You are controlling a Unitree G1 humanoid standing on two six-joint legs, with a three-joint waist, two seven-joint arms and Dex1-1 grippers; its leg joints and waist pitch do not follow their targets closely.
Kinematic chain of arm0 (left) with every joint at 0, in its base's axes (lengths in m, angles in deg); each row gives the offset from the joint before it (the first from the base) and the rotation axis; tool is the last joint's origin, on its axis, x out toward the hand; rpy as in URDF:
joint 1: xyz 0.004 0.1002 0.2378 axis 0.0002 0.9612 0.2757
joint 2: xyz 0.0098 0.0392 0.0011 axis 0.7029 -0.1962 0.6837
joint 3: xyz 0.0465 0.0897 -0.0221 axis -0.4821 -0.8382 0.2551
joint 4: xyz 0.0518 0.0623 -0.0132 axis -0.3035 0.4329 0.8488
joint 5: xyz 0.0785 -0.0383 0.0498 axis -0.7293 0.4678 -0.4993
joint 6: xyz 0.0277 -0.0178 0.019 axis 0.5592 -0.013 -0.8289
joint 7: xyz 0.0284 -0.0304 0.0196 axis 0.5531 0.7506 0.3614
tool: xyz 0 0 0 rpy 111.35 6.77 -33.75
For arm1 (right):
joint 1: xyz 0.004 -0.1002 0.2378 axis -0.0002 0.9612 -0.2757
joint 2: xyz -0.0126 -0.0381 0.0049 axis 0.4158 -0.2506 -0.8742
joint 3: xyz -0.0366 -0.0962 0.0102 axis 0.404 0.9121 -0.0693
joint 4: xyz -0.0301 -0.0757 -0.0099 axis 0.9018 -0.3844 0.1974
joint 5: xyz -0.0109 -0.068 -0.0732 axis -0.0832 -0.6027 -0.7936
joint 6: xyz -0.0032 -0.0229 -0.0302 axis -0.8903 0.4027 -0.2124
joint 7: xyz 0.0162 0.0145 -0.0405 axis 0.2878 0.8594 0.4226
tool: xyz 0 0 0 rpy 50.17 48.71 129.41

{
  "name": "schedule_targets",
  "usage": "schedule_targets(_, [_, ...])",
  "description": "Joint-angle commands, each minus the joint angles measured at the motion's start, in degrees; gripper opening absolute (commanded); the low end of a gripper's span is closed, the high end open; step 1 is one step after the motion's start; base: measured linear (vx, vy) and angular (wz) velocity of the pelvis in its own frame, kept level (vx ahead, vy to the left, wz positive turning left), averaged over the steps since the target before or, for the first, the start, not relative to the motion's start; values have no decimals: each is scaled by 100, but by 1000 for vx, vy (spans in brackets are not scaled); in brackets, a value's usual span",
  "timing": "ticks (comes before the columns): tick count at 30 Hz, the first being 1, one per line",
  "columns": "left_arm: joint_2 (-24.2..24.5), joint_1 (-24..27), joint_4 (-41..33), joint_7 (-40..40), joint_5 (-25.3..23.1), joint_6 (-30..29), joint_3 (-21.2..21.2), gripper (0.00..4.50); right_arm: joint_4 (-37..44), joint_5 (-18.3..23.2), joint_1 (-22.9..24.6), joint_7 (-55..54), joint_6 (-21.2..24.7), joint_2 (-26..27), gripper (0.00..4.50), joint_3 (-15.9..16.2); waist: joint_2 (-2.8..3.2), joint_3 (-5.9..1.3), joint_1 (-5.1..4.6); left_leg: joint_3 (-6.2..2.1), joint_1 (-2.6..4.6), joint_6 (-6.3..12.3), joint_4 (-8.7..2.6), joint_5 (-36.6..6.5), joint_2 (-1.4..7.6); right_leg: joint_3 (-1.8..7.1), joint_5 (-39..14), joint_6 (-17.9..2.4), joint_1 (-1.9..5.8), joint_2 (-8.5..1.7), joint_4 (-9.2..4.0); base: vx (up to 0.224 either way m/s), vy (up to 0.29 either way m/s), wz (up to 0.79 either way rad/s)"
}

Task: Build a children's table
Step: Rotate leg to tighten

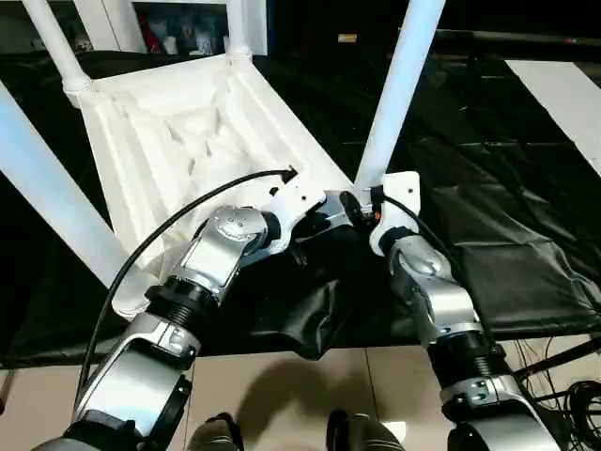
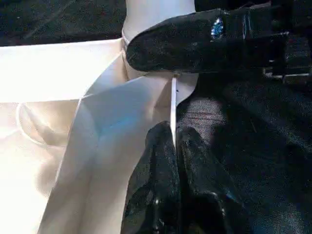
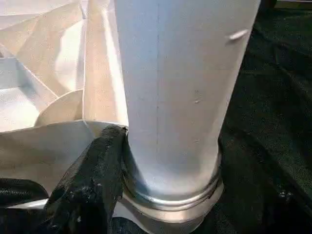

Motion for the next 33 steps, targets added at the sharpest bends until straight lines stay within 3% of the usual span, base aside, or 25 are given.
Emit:
schedule_targets(1, [139,176,196,-147,-69,16,37,0,-3,191,250,358,80,72,314,140,-36,-419,5,-16,51,279,-351,-1353,21,201,-1850,-822,323,-229,-500,0,0,0])
schedule_targets(5, [206,202,223,-40,-85,156,26,0,403,196,362,562,66,13,331,157,-41,-426,16,-20,34,298,-360,-1307,20,200,-1792,-825,349,-227,-495,0,0,0])
schedule_targets(7, [253,224,209,58,-93,238,12,0,615,367,393,764,211,-120,368,142,-45,-425,-9,-43,2,273,-376,-1320,17,186,-1983,-755,373,-234,-503,0,0,0])
schedule_targets(10, [317,275,143,159,-84,284,9,0,849,537,452,1151,403,-350,384,122,-30,-430,-6,-32,45,287,-365,-1386,36,202,-1996,-805,346,-230,-515,0,0,0])
schedule_targets(12, [454,398,-57,424,-36,361,-35,0,1285,1055,572,2115,960,-859,384,44,-29,-441,13,-30,50,353,-355,-1347,46,205,-1839,-853,365,-226,-503,0,0,0])
schedule_targets(14, [545,480,-204,613,-4,355,-78,0,1453,1123,648,2680,986,-1231,384,136,-27,-460,11,-28,25,409,-344,-1208,47,201,-1576,-953,393,-227,-472,0,0,0])
schedule_targets(18, [754,661,-525,1198,142,446,-186,0,1547,982,762,3551,814,-1852,384,348,-22,-490,38,-1,37,519,-297,-956,53,206,-1143,-1211,397,-230,-423,0,0,0])
schedule_targets(20, [1036,907,-949,1994,429,702,-326,0,1632,968,787,4038,757,-2160,384,483,-16,-495,41,-9,31,564,-296,-905,63,201,-1010,-1322,409,-239,-394,0,0,0])
schedule_targets(25, [1318,1160,-1450,2692,723,709,-444,0,1674,934,763,4306,700,-2317,384,641,12,-498,73,24,100,622,-285,-809,103,217,-613,-1523,373,-213,-329,0,0,0])
schedule_targets(28, [1446,1302,-1736,2903,824,636,-450,0,1772,916,789,4559,683,-2417,384,833,8,-498,96,28,103,652,-283,-698,110,219,-445,-1560,381,-223,-301,0,0,0])
schedule_targets(33, [1506,1381,-1839,2955,825,609,-425,0,1811,902,826,4857,606,-2449,384,983,-17,-478,124,25,88,557,-287,-888,96,226,-913,-1414,387,-244,-341,0,0,0])
